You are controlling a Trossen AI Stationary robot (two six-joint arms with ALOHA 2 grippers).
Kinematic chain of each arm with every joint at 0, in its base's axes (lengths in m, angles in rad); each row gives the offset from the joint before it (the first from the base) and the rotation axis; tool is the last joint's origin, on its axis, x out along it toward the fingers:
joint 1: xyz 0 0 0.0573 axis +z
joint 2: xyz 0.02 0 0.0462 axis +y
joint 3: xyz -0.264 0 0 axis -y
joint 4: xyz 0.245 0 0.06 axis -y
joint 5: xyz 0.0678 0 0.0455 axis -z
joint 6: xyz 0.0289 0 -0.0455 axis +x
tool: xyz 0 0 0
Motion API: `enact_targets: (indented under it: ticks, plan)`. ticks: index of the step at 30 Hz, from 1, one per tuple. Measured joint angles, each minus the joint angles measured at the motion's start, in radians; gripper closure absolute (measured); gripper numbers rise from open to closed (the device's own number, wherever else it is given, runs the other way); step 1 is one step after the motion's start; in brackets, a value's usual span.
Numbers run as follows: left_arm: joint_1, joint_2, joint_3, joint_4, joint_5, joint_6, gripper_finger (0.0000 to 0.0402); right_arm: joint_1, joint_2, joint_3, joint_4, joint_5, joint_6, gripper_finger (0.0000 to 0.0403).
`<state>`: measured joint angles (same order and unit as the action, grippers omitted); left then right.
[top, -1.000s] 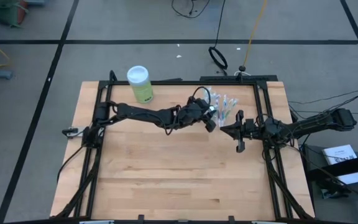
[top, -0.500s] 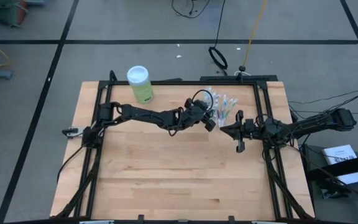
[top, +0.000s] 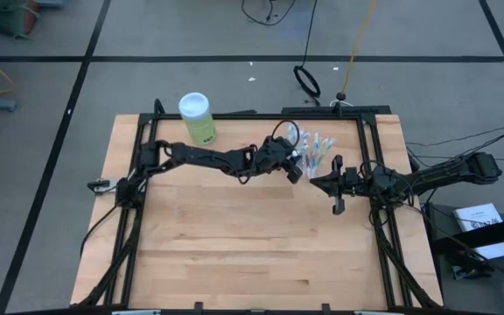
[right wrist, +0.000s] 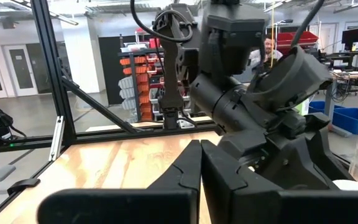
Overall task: Pick & Place toothbrushing station
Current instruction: Put the blue mouthwash into the transparent organizer
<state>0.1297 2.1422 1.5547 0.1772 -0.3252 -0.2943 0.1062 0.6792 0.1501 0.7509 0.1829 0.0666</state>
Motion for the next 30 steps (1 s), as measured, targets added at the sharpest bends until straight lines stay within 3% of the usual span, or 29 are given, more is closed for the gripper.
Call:
enact_targets:
  ticks: [7,12,21,24,30]
  plan:
    - [0.023,0.0,0.0,-0.019,0.105,0.055,0.0293,0.0,0.0,0.0,0.0,0.0,0.0,0.0403]
    - [0.027,0.0,0.0,-0.039,0.117,0.07,0.0293,0.0,0.0,0.0,0.0,-0.001,0.0,0.0403]
    - [0.029,0.0,0.0,-0.045,0.176,0.355,0.0292,0.0,0.0,0.0,0.0,-0.003,0.0,0.0403]
    - [0.028,0.0,0.0,-0.046,0.193,0.427,0.0277,0.0,0.0,0.0,0.0,-0.003,0.0,0.0403]
    - [0.036,0.0,0.0,-0.048,0.194,0.453,0.0211,0.0,0.0,0.0,0.0,-0.004,0.0,0.0403]
